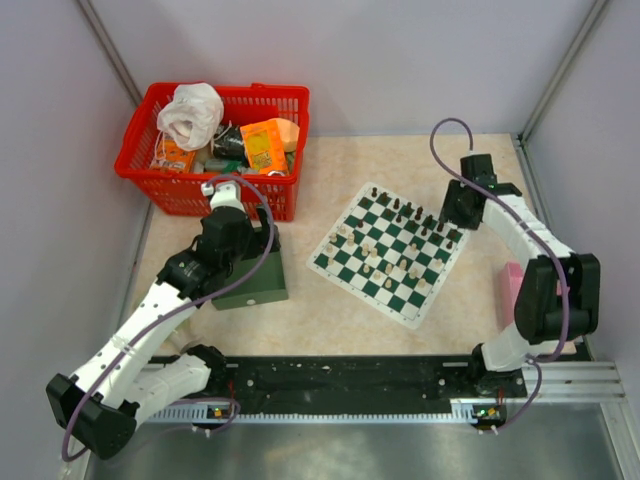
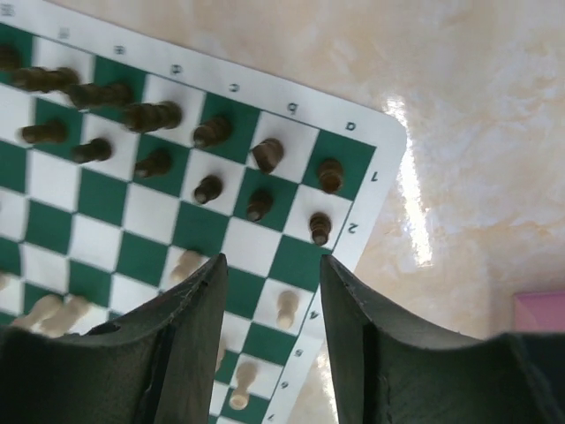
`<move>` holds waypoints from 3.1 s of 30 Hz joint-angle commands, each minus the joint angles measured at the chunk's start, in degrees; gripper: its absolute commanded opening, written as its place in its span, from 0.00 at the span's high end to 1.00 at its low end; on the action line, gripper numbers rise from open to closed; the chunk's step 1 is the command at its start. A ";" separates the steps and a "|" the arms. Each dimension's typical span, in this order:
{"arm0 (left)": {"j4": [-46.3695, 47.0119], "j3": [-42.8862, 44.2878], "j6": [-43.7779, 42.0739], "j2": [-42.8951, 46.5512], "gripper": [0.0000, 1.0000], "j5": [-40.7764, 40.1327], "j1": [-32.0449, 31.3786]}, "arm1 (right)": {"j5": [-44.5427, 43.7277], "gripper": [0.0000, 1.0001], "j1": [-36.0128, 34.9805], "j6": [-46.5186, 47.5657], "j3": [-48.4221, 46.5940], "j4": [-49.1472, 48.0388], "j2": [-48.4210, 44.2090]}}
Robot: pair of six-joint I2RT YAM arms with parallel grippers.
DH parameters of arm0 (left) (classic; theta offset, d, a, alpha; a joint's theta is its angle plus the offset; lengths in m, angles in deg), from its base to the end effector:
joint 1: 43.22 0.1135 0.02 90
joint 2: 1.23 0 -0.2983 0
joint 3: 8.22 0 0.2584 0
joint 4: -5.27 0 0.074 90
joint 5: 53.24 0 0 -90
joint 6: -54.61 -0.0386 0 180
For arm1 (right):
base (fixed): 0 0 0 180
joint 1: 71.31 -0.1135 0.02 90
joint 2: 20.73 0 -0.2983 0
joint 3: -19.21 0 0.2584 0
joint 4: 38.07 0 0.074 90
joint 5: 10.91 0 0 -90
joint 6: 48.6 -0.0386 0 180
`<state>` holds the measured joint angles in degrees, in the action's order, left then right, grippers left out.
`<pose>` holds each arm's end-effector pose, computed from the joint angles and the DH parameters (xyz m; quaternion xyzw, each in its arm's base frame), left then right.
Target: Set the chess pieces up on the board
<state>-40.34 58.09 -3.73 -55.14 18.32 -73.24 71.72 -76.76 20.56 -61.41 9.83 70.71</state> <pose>0.1699 -0.0841 0.3495 -0.0886 0.8671 -0.1196 0.4753 0.3385 0.0273 0.2672 0.1458 0.9500 0.0009 0.2761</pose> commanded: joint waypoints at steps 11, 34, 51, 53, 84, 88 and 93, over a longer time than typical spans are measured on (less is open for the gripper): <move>2.83 -0.59 -0.55 0.56 0.01 -0.98 0.49 | 3.08 0.53 -20.37 -2.19 -19.71 0.50 11.20; -0.07 -1.64 -3.71 3.64 0.01 -5.12 1.37 | -2.03 0.59 -26.28 -2.71 -33.96 1.12 31.08; -0.07 -1.82 -3.80 3.90 0.01 -5.12 1.81 | -1.06 0.68 -26.28 -2.36 -36.25 2.00 34.51; 0.10 -1.82 -3.71 3.81 0.01 -5.03 1.81 | -0.80 0.72 -26.28 -2.27 -36.34 1.99 34.51; -0.25 -2.78 -3.54 4.16 0.01 -5.03 2.33 | -0.09 0.67 -26.28 -2.10 -35.81 3.14 31.79; -0.16 -2.79 -3.36 4.16 0.01 -4.94 2.25 | 0.17 0.67 -26.28 -2.45 -34.40 3.14 30.82; 0.11 -2.61 -3.27 4.16 0.01 -4.85 2.42 | 0.35 0.70 -26.28 -2.71 -33.61 3.05 30.47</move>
<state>-41.68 55.36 -6.96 -51.97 13.78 -71.21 71.67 -102.55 18.20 -95.11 12.94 105.13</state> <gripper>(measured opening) 0.987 0.313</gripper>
